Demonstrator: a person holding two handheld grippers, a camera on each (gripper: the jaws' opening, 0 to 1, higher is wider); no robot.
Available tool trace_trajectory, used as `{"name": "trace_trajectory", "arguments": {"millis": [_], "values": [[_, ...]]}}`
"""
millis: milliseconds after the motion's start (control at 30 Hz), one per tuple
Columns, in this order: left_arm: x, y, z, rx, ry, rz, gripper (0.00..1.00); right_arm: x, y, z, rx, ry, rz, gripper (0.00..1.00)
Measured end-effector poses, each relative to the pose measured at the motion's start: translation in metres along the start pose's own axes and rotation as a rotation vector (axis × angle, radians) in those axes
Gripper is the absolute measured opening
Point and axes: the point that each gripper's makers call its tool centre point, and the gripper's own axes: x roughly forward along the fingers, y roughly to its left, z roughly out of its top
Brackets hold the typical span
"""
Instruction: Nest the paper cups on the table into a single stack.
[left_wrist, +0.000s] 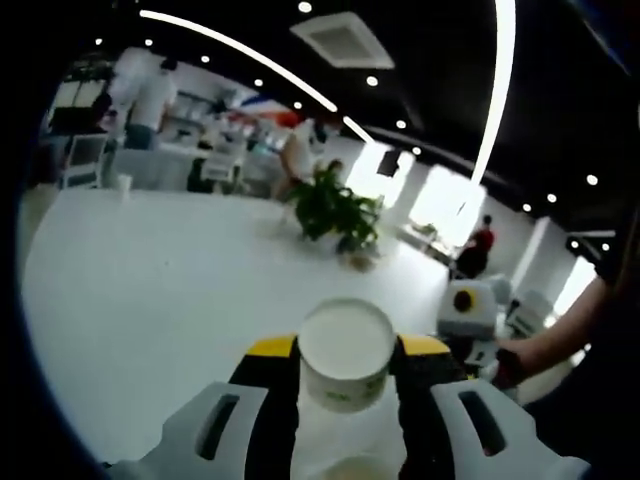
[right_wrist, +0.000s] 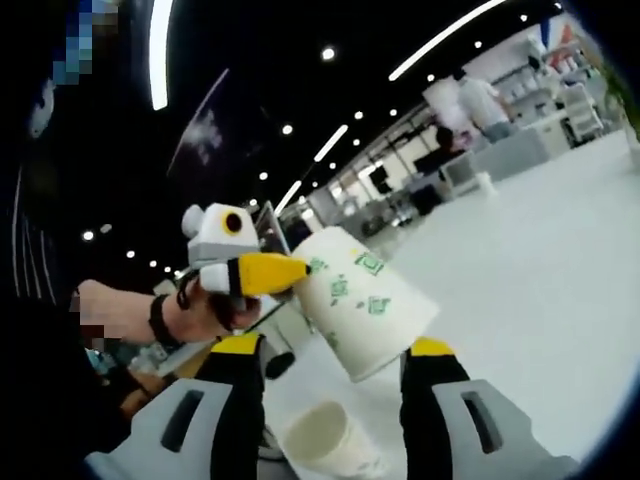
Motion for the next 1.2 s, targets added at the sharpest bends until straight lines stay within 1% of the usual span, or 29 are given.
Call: {"name": "trace_trajectory", "arguments": {"millis": [100,300,367,500,567,733,867,1033,1200], "values": [[-0.003,0.001,0.000,-0.022,-0.005,-0.006,0.36,-0.001,0.002,0.000,-0.003,-0.001,0.008,0.49],[-0.006,-0.003,0.000,-0.048,-0.016,-0.033,0.36,-0.004,0.006,0.007,0.019,-0.035,0.027,0.43],[-0.007,-0.005,0.002,-0.047,-0.027,-0.040,0.36,-0.005,0.009,0.010,0.026,-0.047,0.046,0.43],[-0.010,-0.007,0.005,-0.089,-0.048,-0.058,0.36,-0.009,0.015,0.019,0.049,-0.084,0.079,0.40],[-0.011,-0.009,0.006,-0.109,-0.056,-0.072,0.36,-0.011,0.015,0.021,0.063,-0.092,0.088,0.37],[-0.013,-0.011,0.002,-0.139,-0.050,-0.088,0.36,-0.014,0.015,0.028,0.078,-0.115,0.098,0.30],[-0.014,-0.013,-0.002,-0.145,-0.046,-0.097,0.36,-0.017,0.014,0.032,0.094,-0.132,0.104,0.24],[-0.016,-0.015,-0.003,-0.151,-0.046,-0.107,0.37,-0.018,0.015,0.033,0.105,-0.135,0.115,0.15],[-0.018,-0.014,-0.007,-0.175,-0.045,-0.114,0.37,-0.019,0.018,0.033,0.113,-0.137,0.128,0.11]]}}
